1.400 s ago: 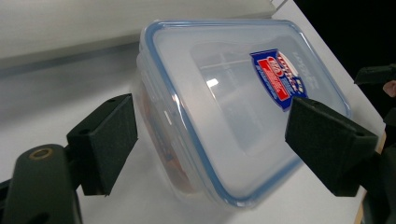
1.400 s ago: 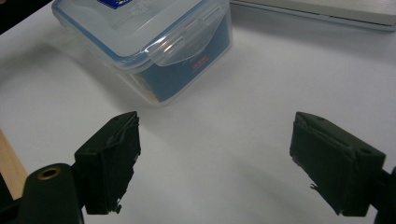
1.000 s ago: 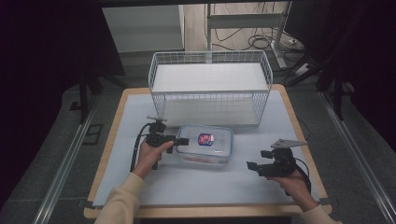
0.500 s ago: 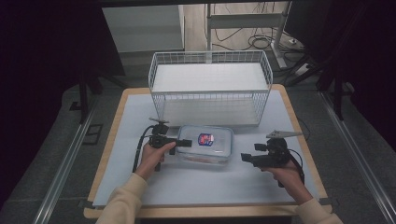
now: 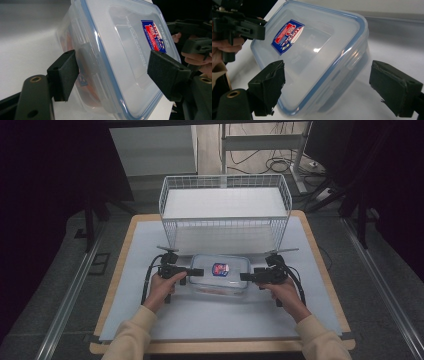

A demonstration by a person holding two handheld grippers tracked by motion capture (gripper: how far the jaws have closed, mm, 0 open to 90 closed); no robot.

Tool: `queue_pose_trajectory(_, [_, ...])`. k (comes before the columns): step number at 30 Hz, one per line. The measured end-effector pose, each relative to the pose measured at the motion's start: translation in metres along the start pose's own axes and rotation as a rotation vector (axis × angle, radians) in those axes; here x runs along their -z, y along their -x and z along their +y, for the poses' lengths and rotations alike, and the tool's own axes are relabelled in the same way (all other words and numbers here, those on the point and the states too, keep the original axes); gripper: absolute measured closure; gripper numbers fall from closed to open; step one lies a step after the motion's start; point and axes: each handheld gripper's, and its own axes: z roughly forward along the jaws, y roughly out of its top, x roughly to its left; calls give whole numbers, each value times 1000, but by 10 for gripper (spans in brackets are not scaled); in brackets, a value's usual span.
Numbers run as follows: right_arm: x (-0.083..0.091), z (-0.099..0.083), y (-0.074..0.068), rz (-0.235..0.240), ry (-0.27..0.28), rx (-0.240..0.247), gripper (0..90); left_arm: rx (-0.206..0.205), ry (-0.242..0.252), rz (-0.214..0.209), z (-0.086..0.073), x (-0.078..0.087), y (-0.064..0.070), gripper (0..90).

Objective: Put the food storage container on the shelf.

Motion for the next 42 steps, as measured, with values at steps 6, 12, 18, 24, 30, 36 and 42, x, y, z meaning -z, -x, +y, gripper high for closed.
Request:
queue_pose_trajectory(6, [-7,1,6,26,-10,-48,132,-1,1,2,0,0,0,255])
queue_pose_trajectory(12, [-16,0,10,53,-27,-85,126,-1,2,3,0,0,0,255])
queue_pose_trajectory(18, [-22,-1,15,107,-42,-143,134,-4,3,4,-1,0,1,254])
queue_pose_trajectory(24, [-14,-3,14,110,-35,-184,256,-3,9,16,-2,0,3,255])
queue_pose_trajectory(30, [-6,-4,12,109,-11,-174,361,-20,26,21,-7,4,5,274])
queue_pose_trajectory(36, [-2,-8,10,116,25,-176,413,-43,50,32,-13,8,11,294])
queue_pose_trajectory(42, [3,-12,4,112,43,-154,453,-82,72,57,-20,11,18,302])
